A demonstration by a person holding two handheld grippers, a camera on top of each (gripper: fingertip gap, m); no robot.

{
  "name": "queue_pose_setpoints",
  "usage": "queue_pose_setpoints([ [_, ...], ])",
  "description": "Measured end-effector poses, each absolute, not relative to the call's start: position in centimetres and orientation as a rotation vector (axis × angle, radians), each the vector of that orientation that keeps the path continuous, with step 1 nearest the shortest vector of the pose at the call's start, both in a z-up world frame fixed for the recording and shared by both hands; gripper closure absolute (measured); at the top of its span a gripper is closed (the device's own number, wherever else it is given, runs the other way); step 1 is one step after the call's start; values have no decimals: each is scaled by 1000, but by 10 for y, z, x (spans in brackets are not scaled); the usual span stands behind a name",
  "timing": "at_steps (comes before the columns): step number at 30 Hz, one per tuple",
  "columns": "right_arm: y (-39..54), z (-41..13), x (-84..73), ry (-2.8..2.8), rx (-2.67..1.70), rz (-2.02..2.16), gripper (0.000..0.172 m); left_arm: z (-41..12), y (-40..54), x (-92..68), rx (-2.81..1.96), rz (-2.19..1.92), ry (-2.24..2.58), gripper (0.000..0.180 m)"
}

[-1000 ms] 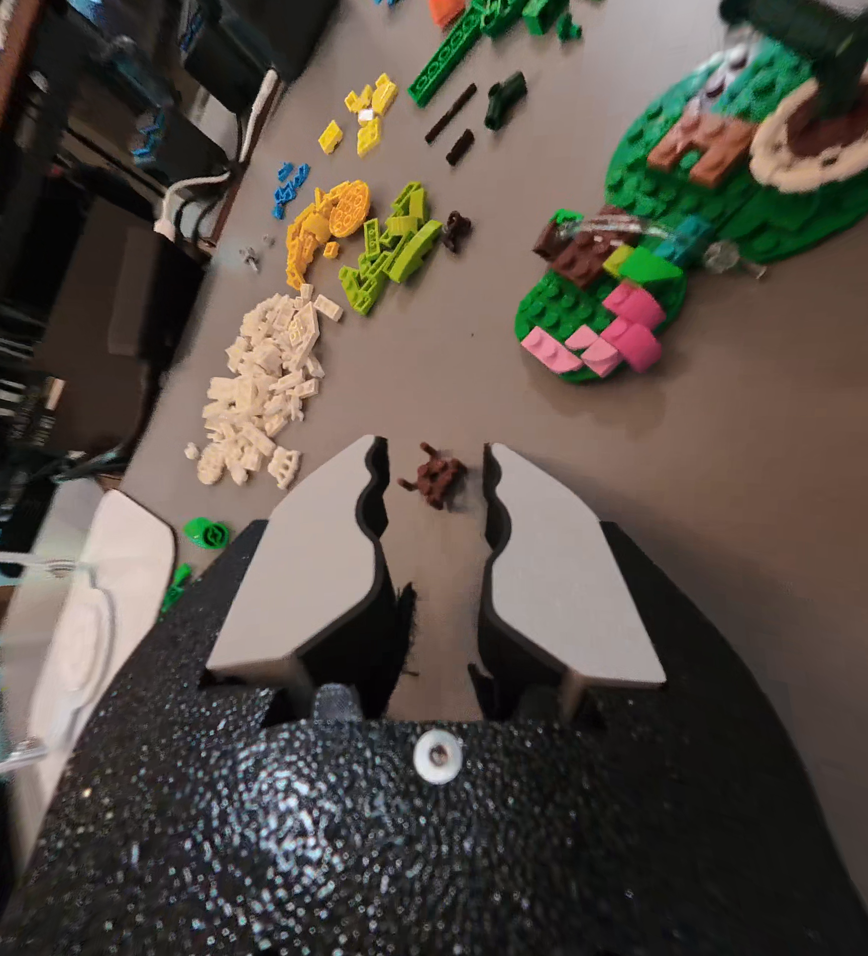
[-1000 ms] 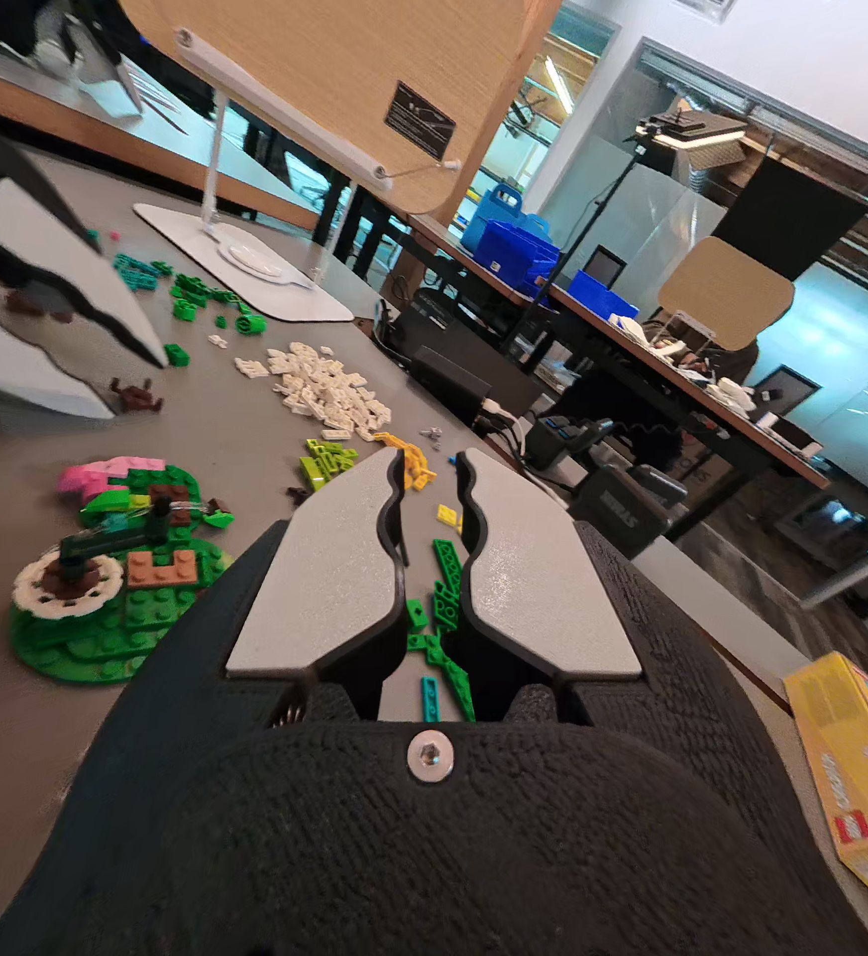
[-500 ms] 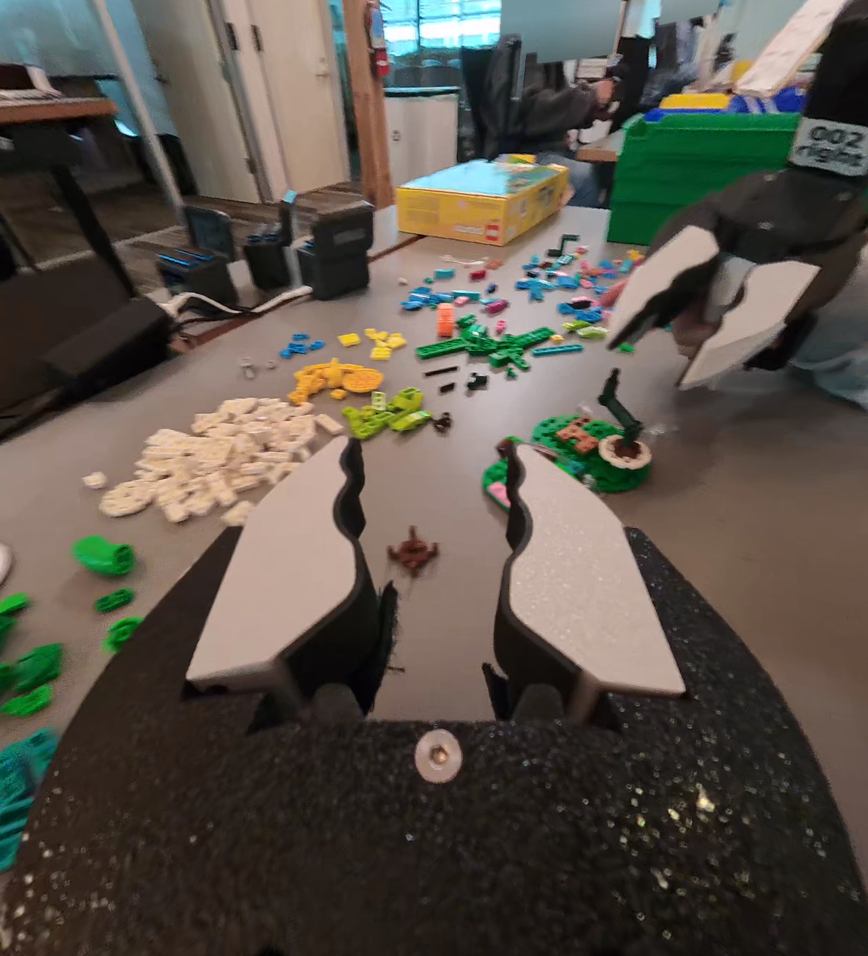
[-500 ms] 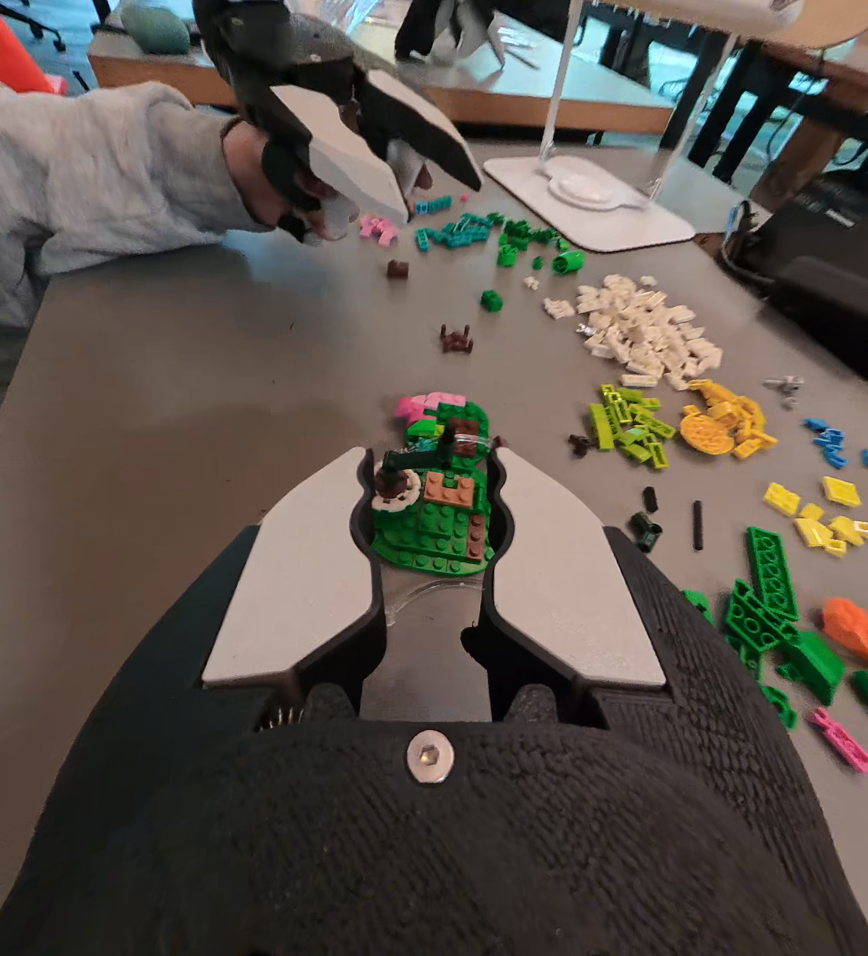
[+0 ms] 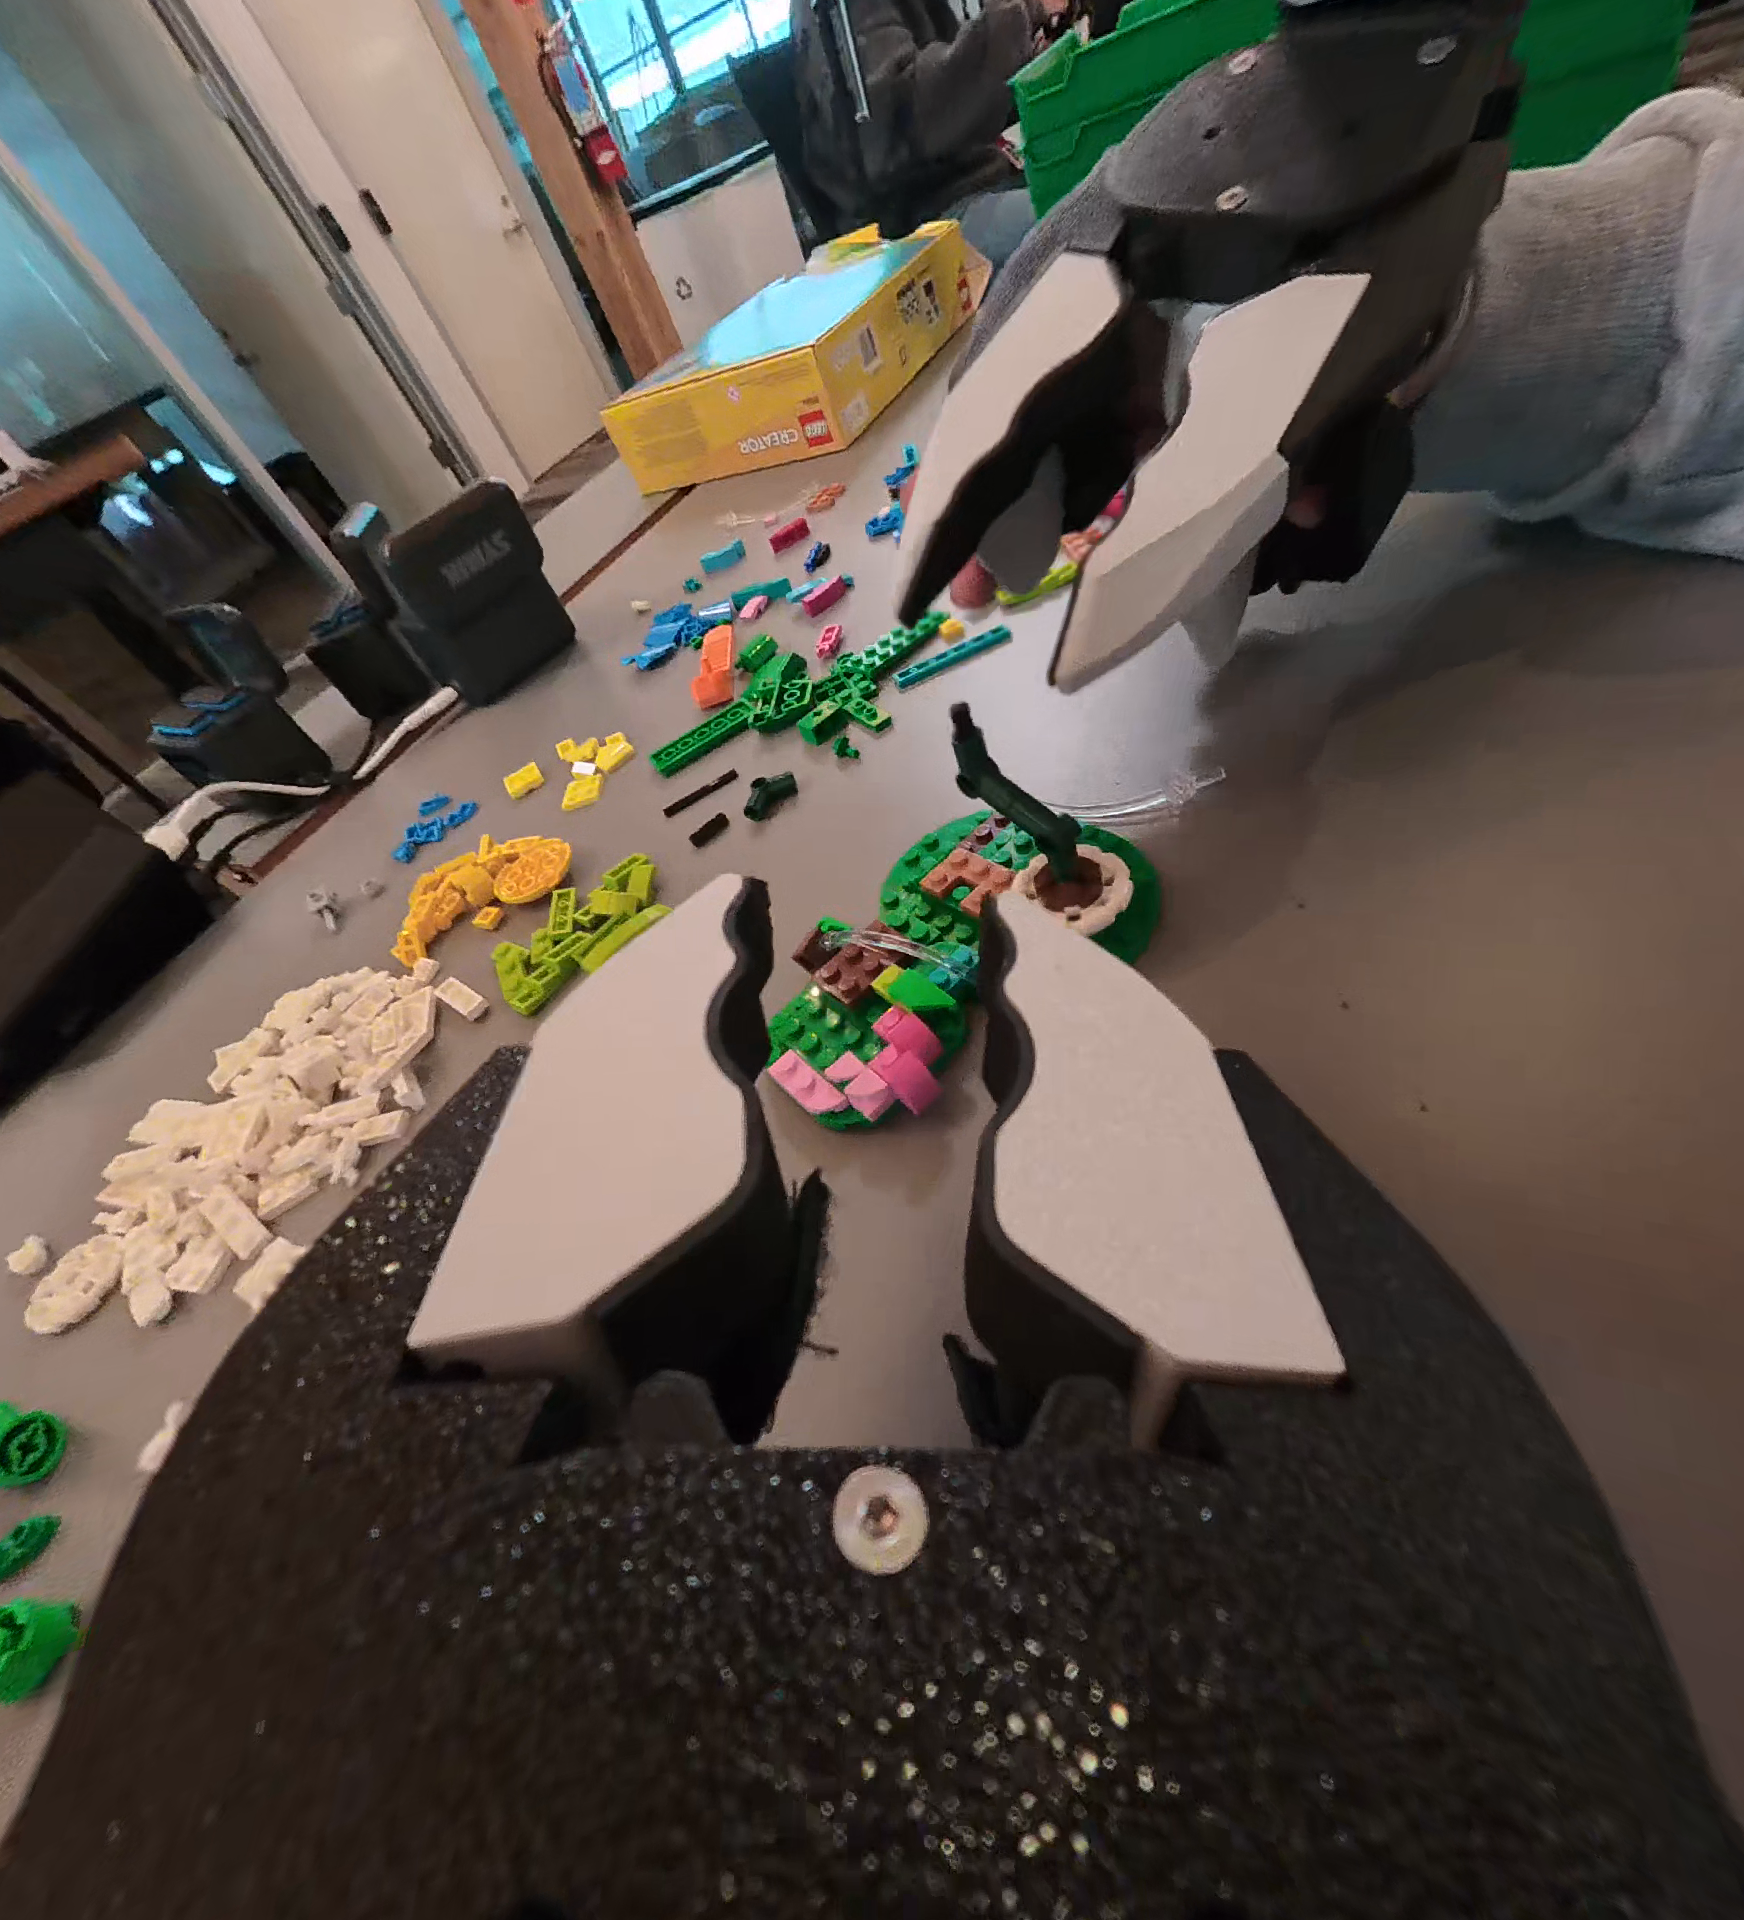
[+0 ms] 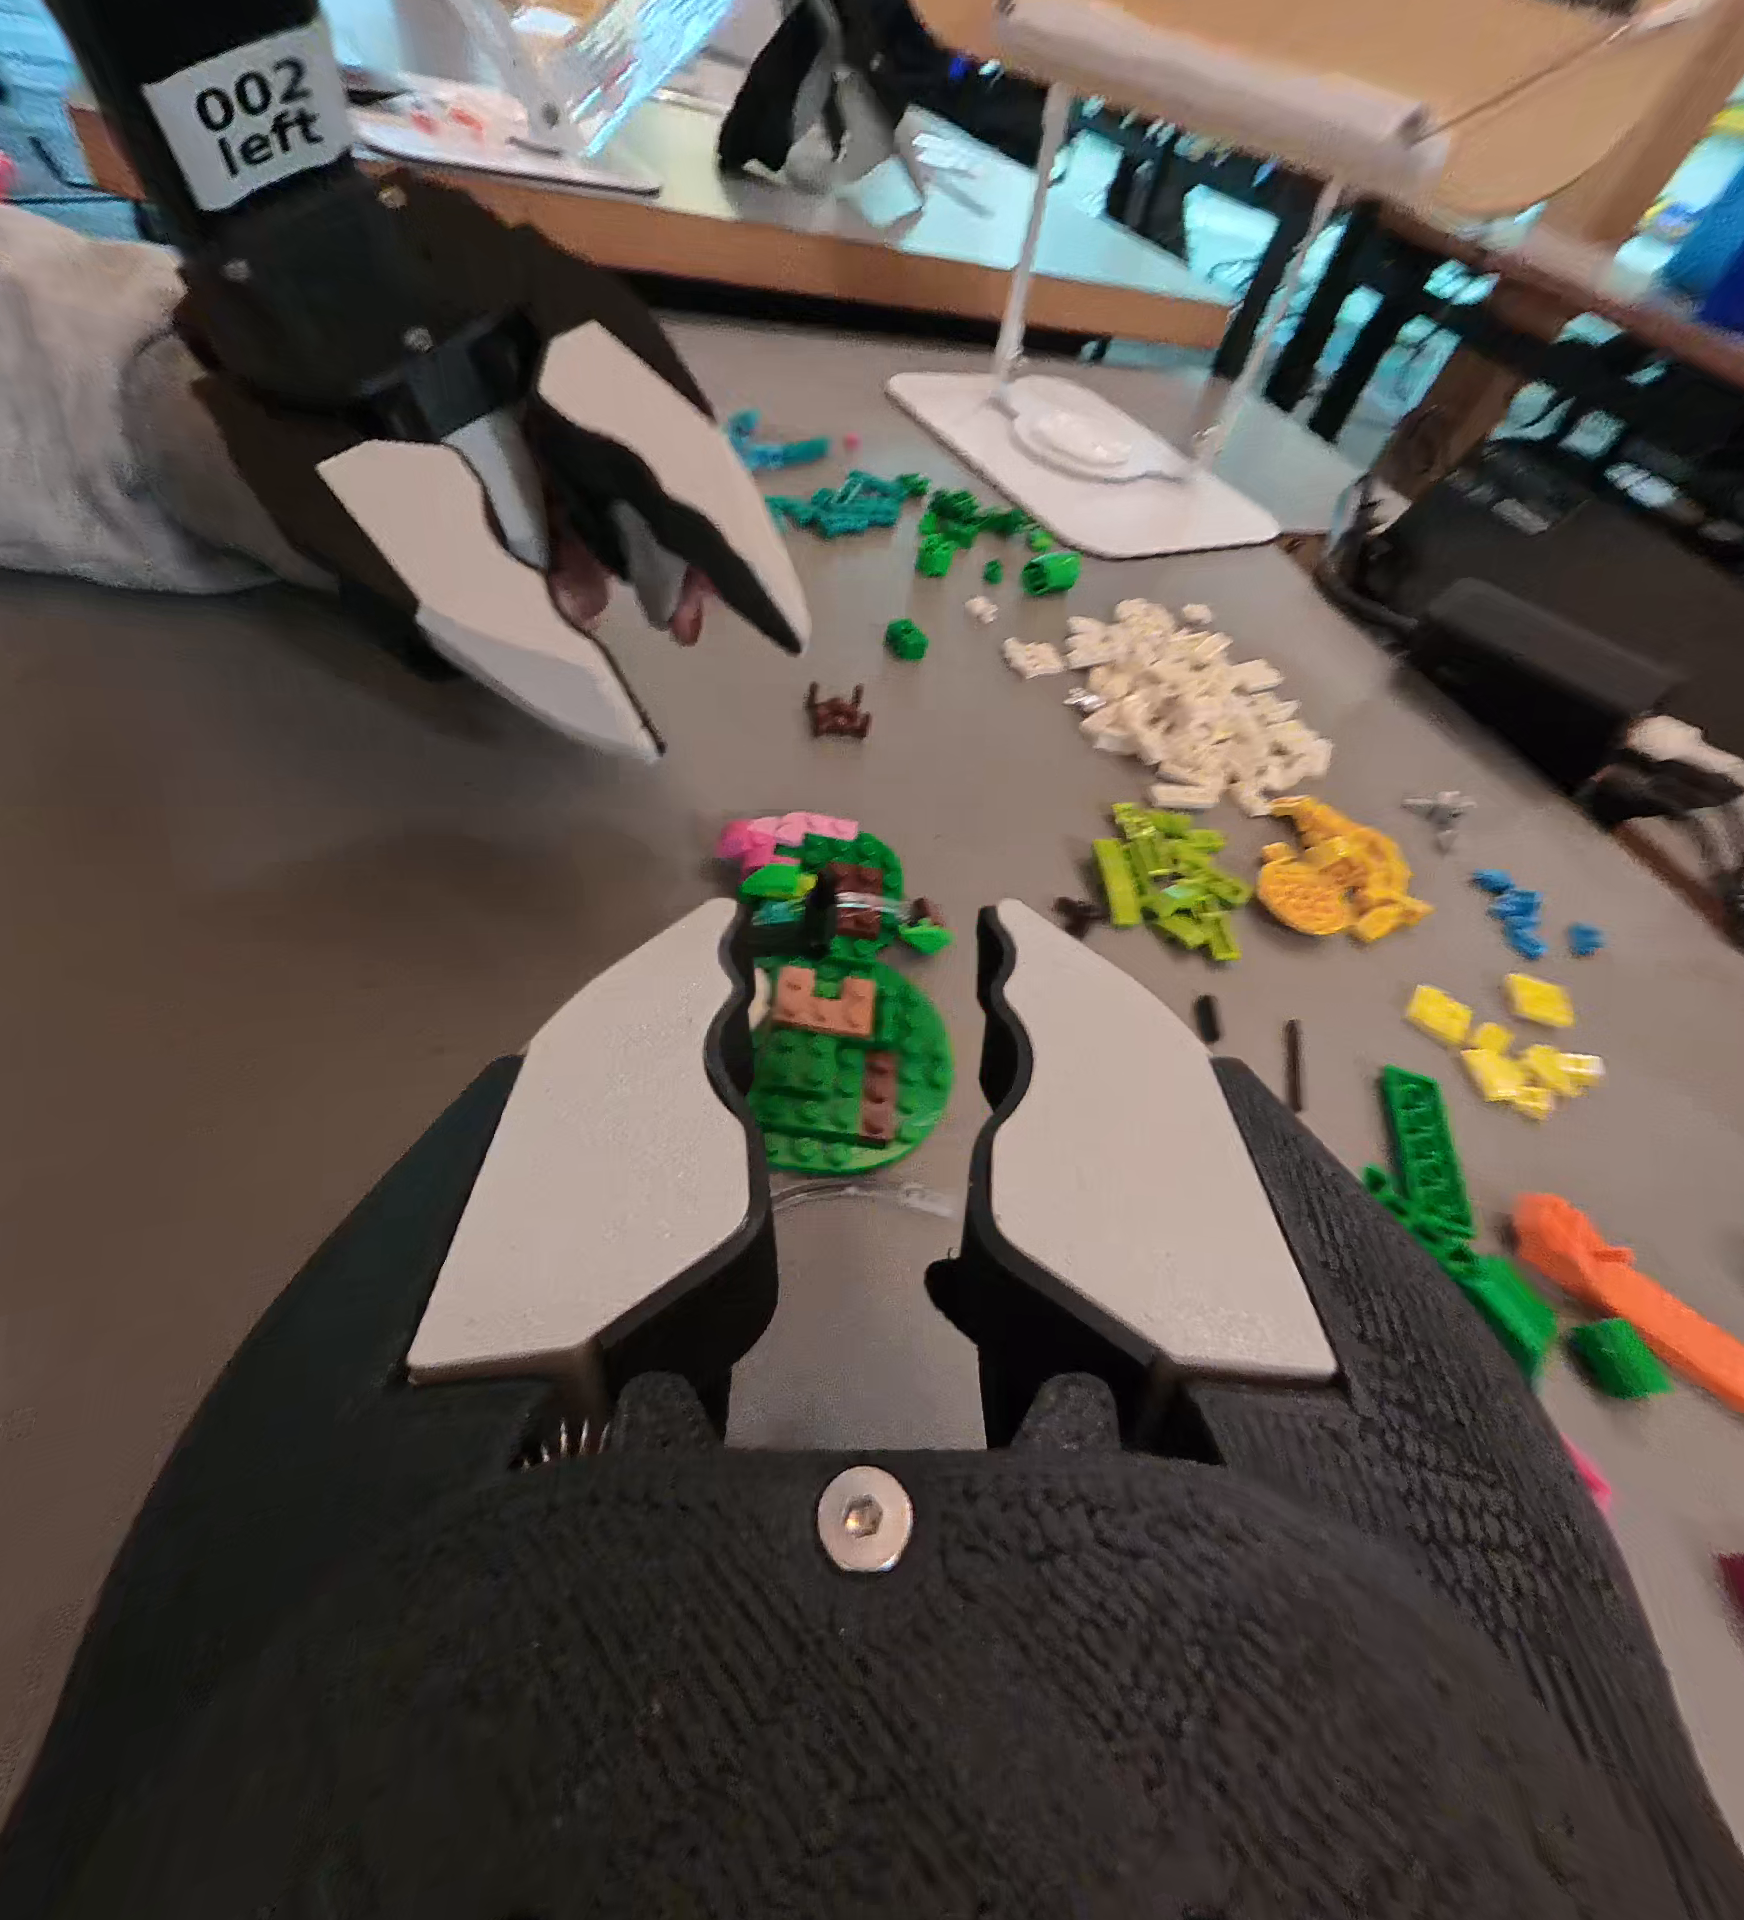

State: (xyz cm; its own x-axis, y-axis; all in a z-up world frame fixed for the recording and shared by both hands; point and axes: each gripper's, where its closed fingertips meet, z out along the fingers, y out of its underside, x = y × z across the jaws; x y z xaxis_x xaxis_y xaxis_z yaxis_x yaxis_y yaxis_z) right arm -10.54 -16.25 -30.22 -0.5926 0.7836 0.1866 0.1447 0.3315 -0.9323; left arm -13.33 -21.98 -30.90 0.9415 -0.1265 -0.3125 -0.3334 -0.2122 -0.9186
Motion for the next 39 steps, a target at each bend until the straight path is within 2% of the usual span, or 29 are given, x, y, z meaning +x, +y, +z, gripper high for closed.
queue_pose_setpoints([
  [5,-143,-284,-116,-1765,-759,1148,141,-293,-212,-140,-1677,324,263,151],
  [10,-139,-292,-127,-1919,-907,1170,147,-276,-217,-157,-1532,570,254,159],
  [15,-140,-312,-153,-2181,-1794,1161,152,-246,-236,-173,-1364,583,143,163],
  [17,-159,-314,-154,-2326,-1960,1173,154,-240,-241,-177,-1336,550,105,164],
  [18,-163,-320,-154,-2397,-2003,1090,164,-240,-242,-179,-1334,541,94,164],
  [22,-168,-345,-145,-2566,-2136,718,162,-236,-247,-187,-1319,546,67,166],
  [28,-178,-353,-150,-2551,-2253,707,150,-216,-271,-206,-1227,607,6,170],
  [34,-176,-362,-146,-2539,-2316,668,150,-207,-287,-231,-1188,629,-95,171],
  [36,-178,-364,-147,-2552,-2292,658,152,-205,-293,-240,-1179,645,-123,171],
  [39,-180,-360,-150,-2601,-2166,667,170,-204,-300,-253,-1173,649,-175,171],
])
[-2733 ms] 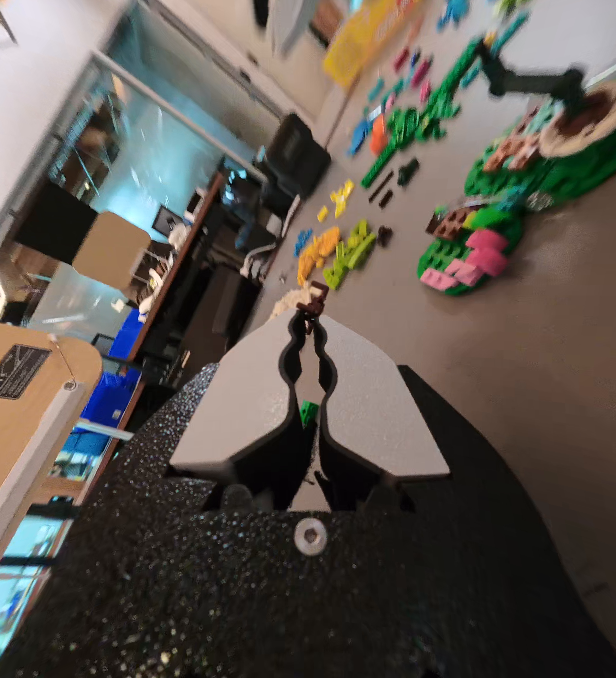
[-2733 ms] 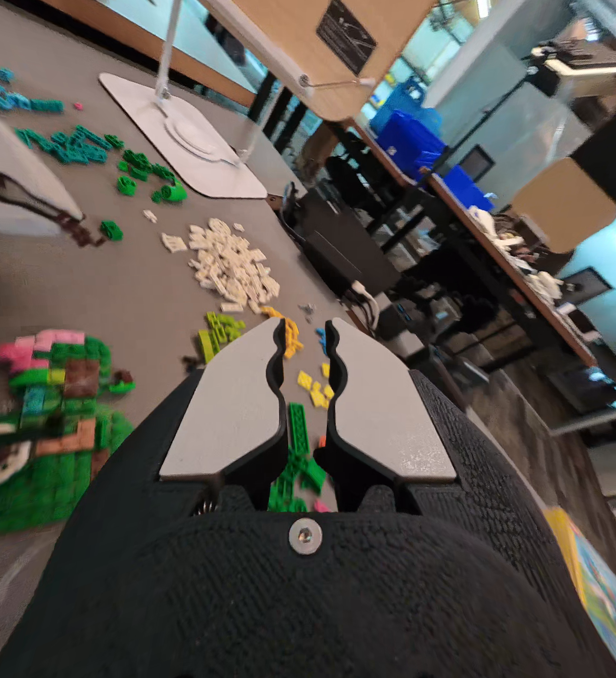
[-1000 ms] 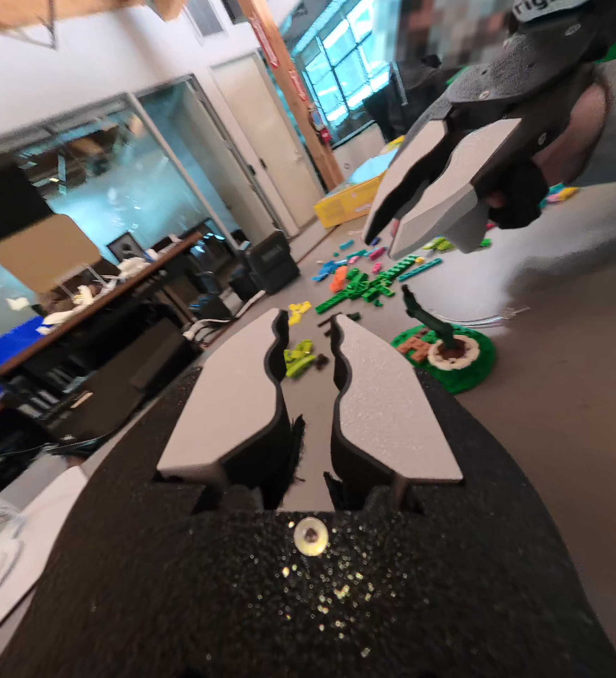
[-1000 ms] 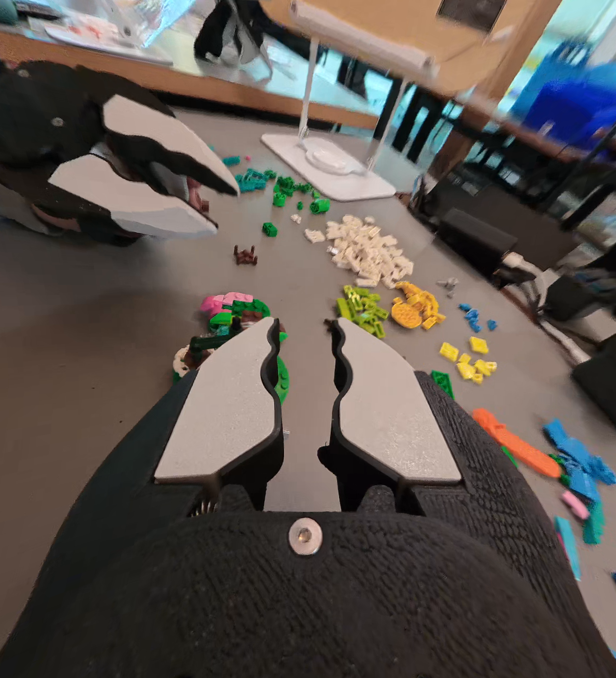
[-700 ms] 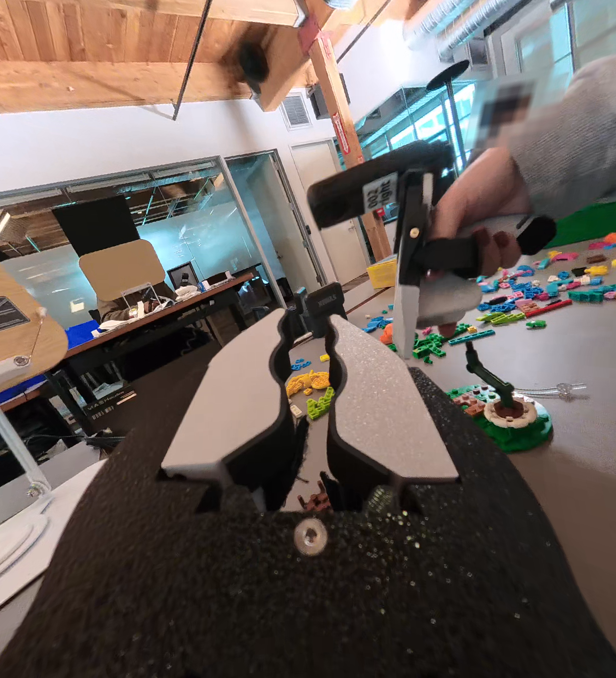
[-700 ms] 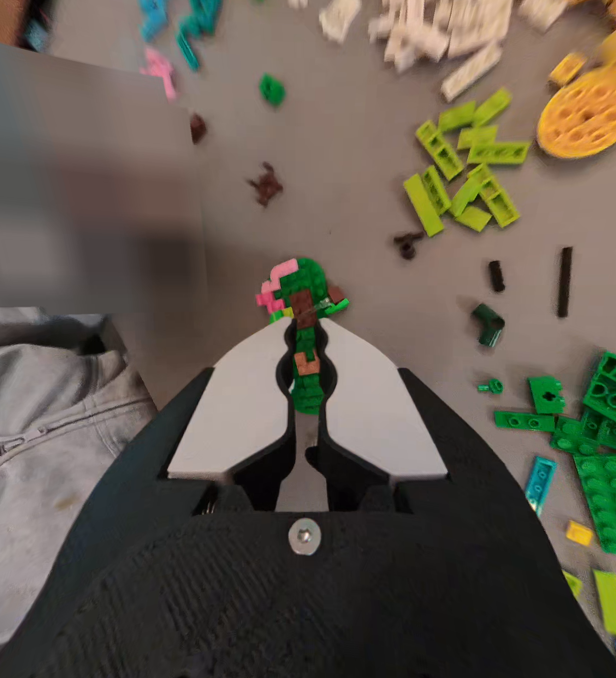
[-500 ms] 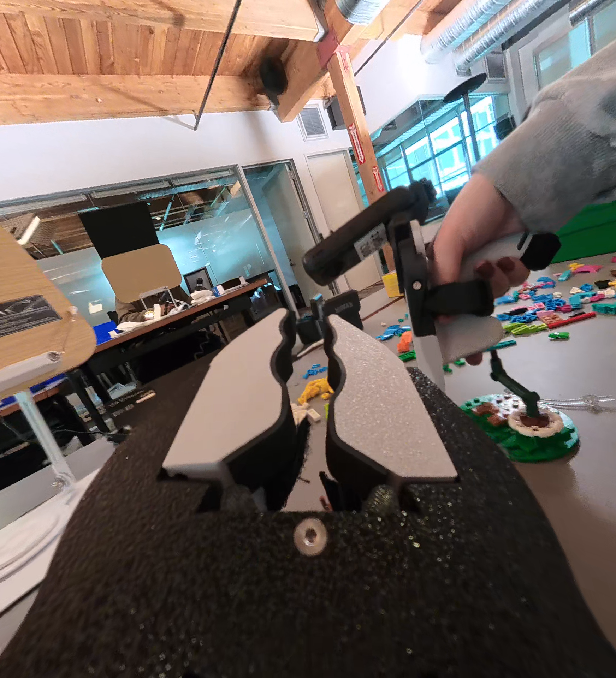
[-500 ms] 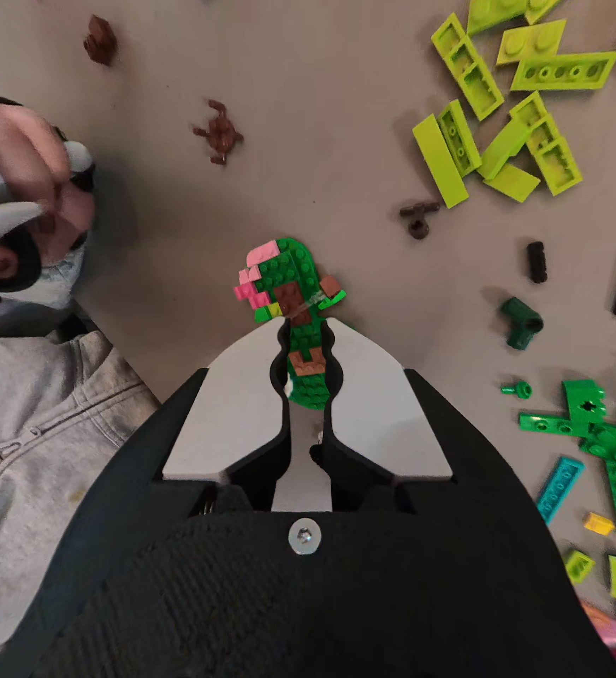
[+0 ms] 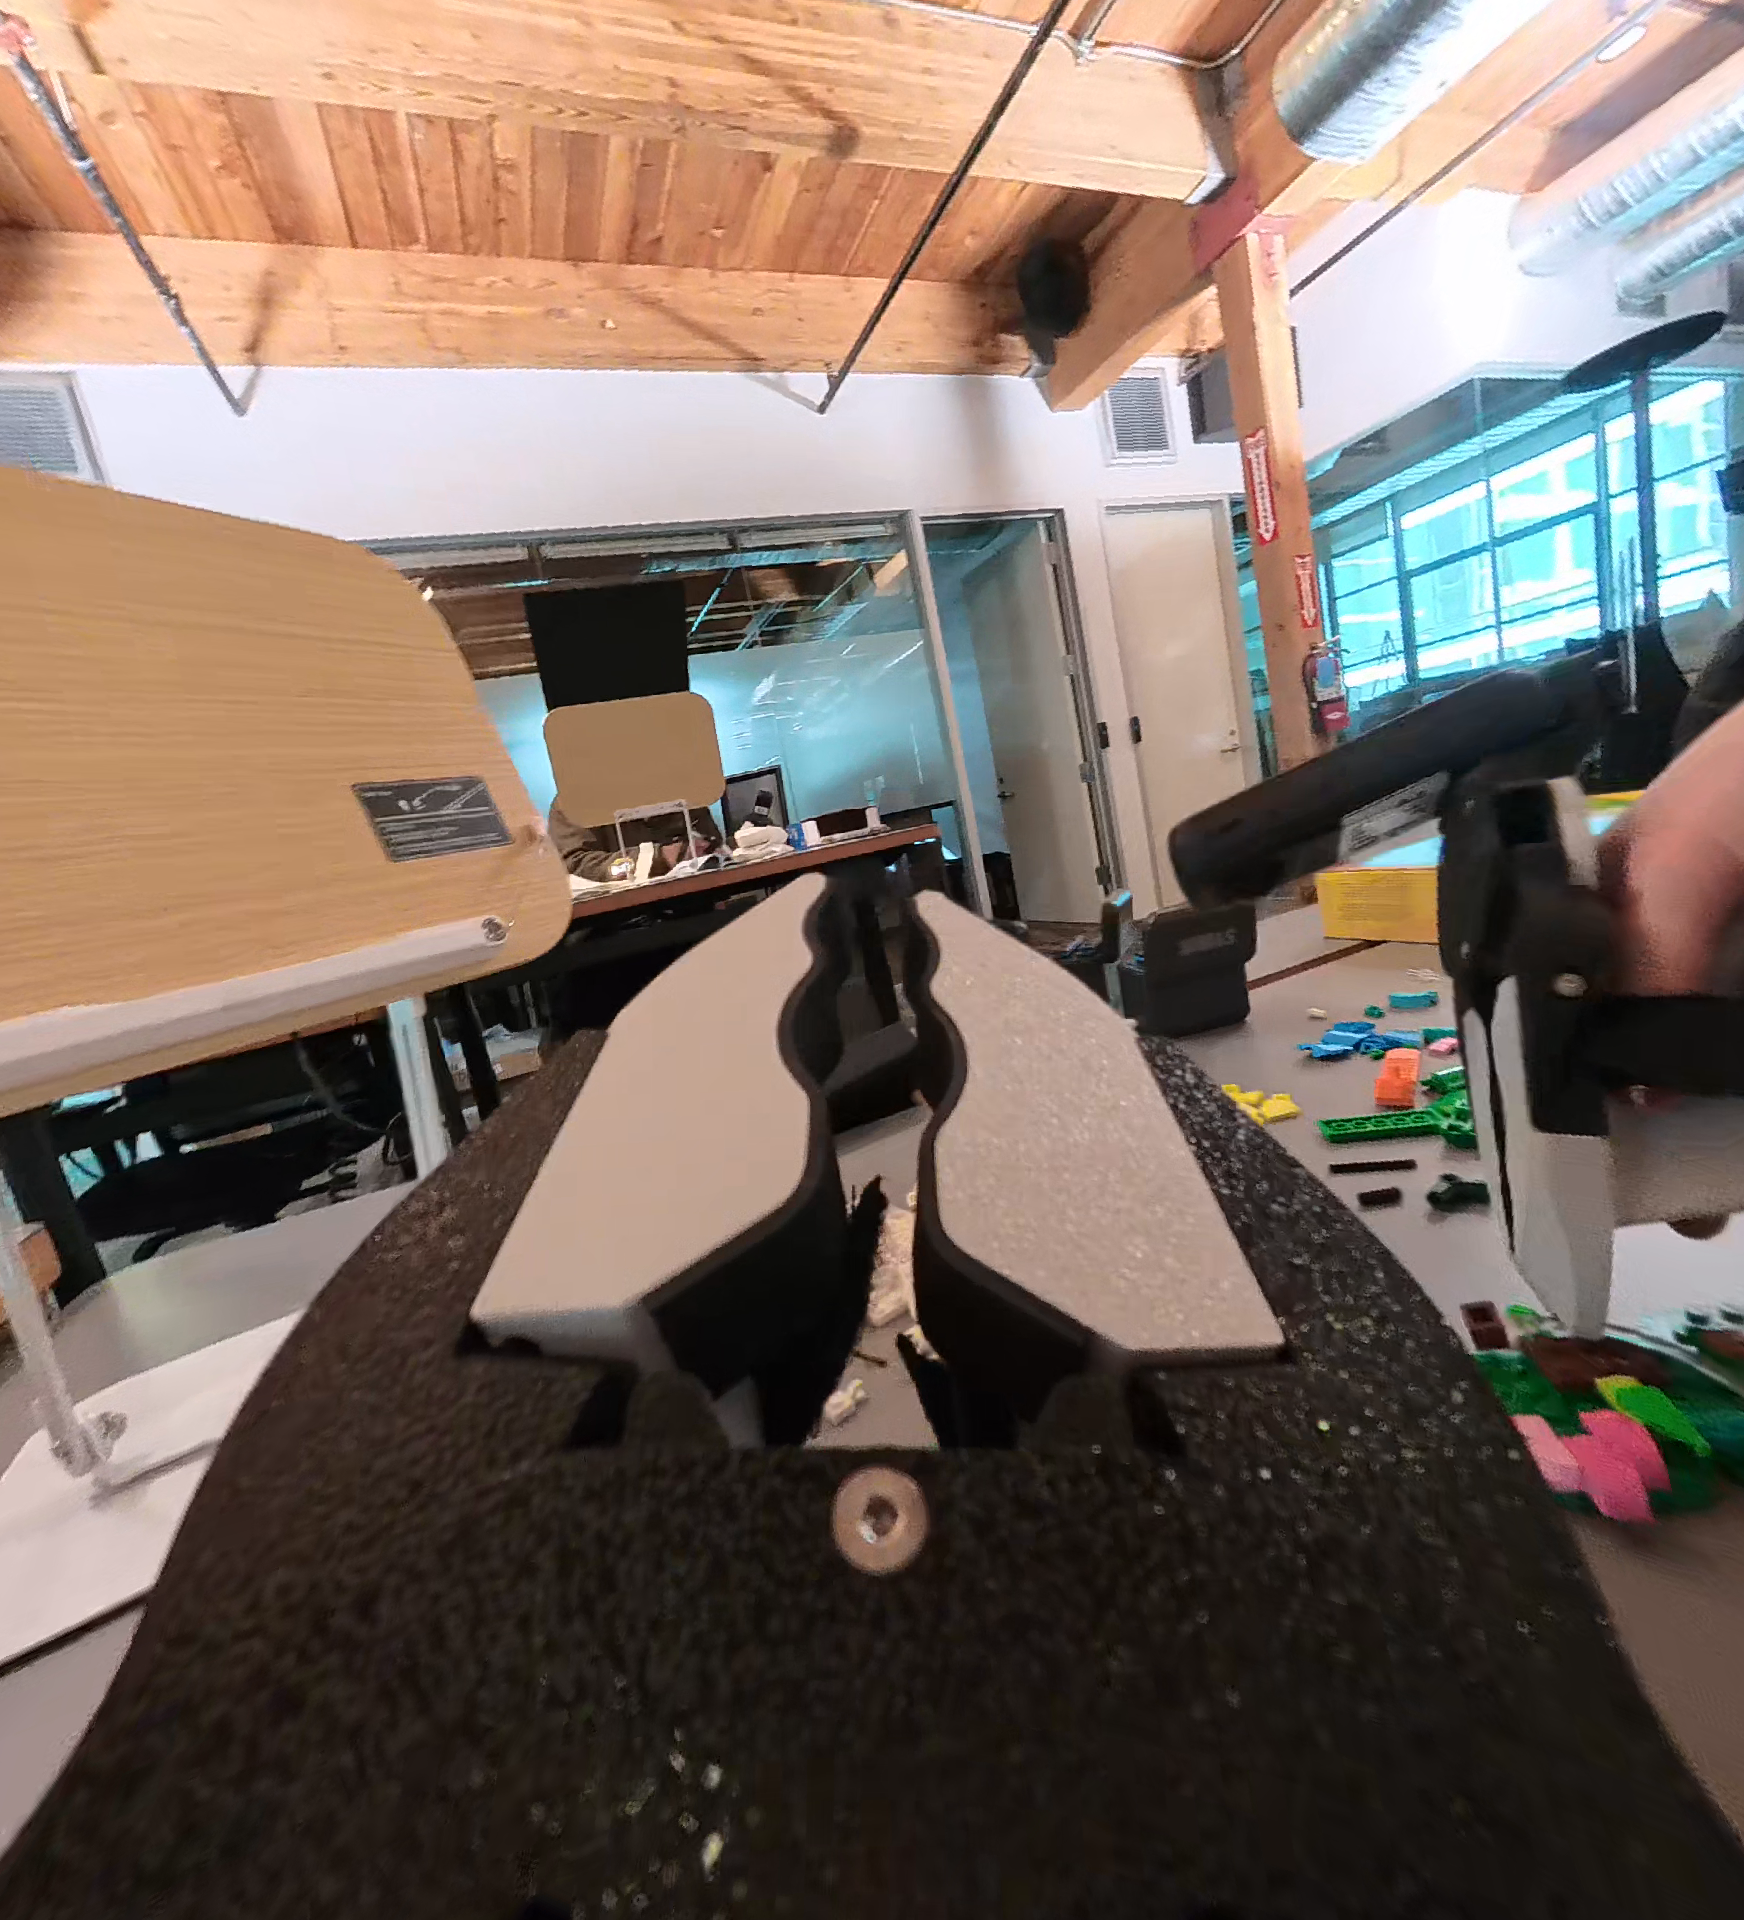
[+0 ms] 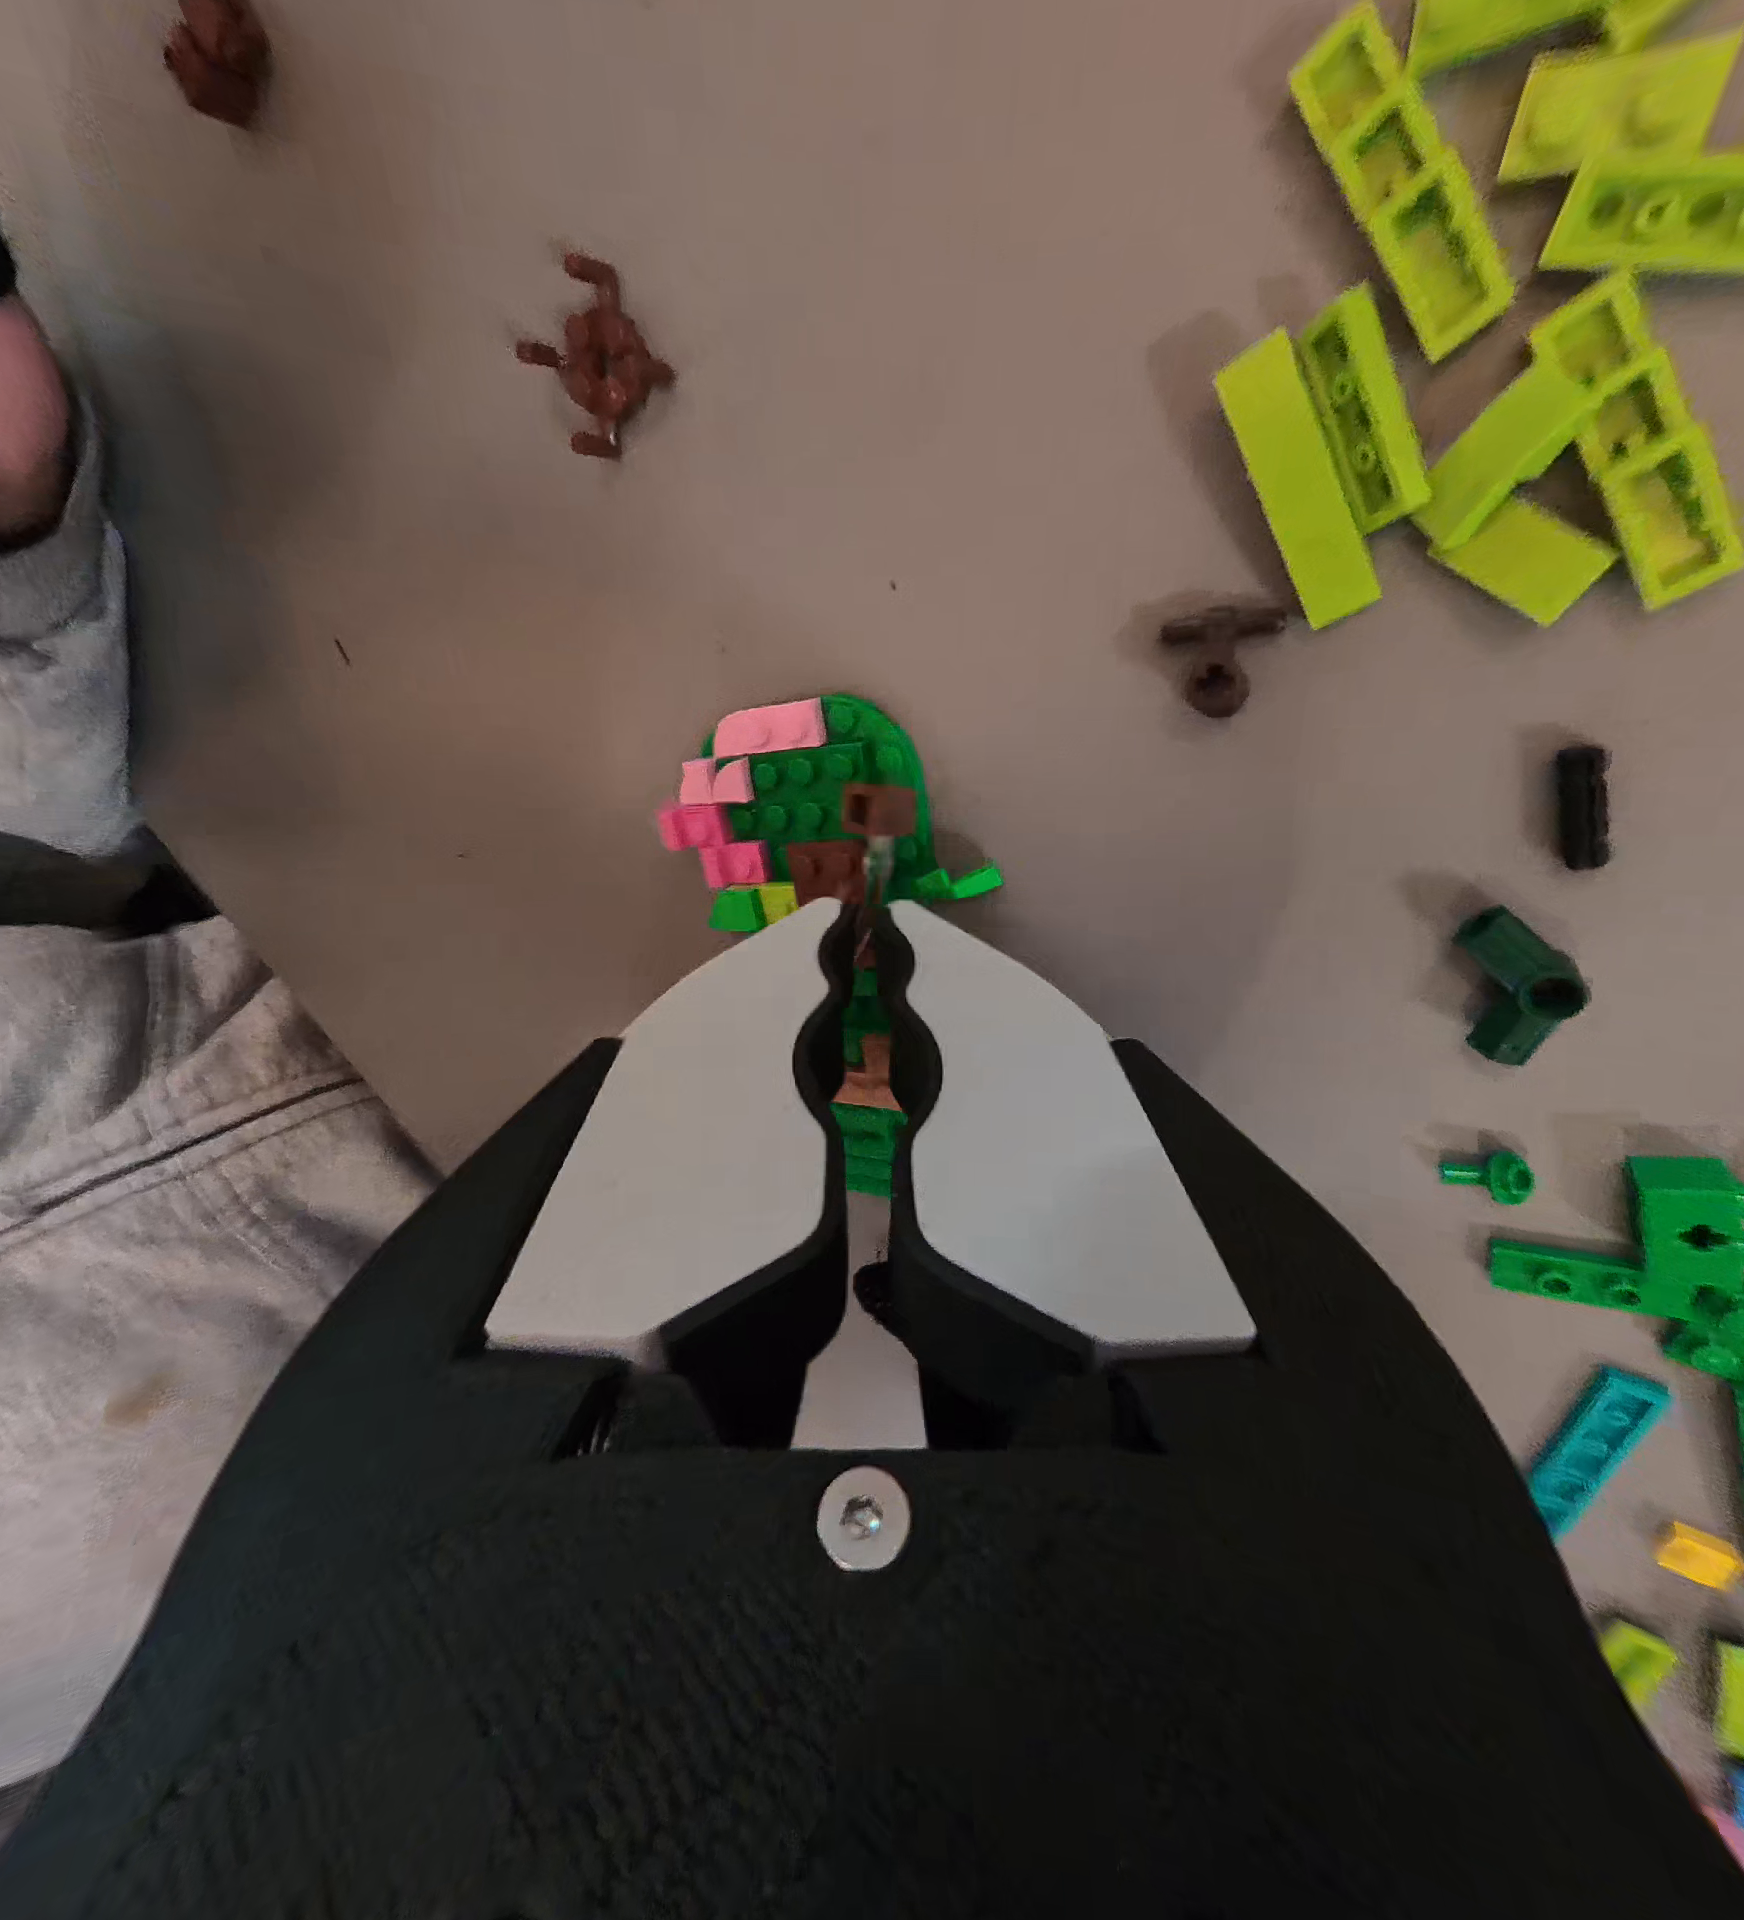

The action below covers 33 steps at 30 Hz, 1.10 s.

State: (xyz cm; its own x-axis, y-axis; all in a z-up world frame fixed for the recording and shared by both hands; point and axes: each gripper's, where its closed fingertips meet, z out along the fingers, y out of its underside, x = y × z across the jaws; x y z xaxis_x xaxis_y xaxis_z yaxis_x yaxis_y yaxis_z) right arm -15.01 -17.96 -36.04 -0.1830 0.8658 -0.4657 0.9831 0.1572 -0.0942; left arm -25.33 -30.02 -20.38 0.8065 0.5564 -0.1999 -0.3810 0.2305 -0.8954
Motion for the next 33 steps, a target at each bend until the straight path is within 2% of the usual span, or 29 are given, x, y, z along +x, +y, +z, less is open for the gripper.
queue_pose_setpoints([
  [8,-189,-326,-167,2535,1513,-829,170,-211,-295,-259,-1221,538,-189,171],
  [12,-202,-303,-173,2853,1226,-1051,170,-231,-265,-222,-1365,334,44,152],
  [14,-207,-290,-176,3065,1089,-1094,170,-241,-257,-211,-1445,395,163,147],
  [17,-210,-273,-182,3500,828,-987,170,-253,-250,-190,-1507,403,300,143],
  [21,-219,-248,-183,4083,119,-597,170,-253,-246,-172,-1548,101,211,135],
  [25,-233,-242,-176,4275,-502,-191,171,-246,-249,-172,-1523,-4,141,147],
  [29,-237,-240,-176,4324,-719,65,170,-248,-248,-169,-1536,77,187,154],
  [33,-241,-236,-176,4338,-762,110,171,-257,-244,-163,-1576,130,231,150],
])
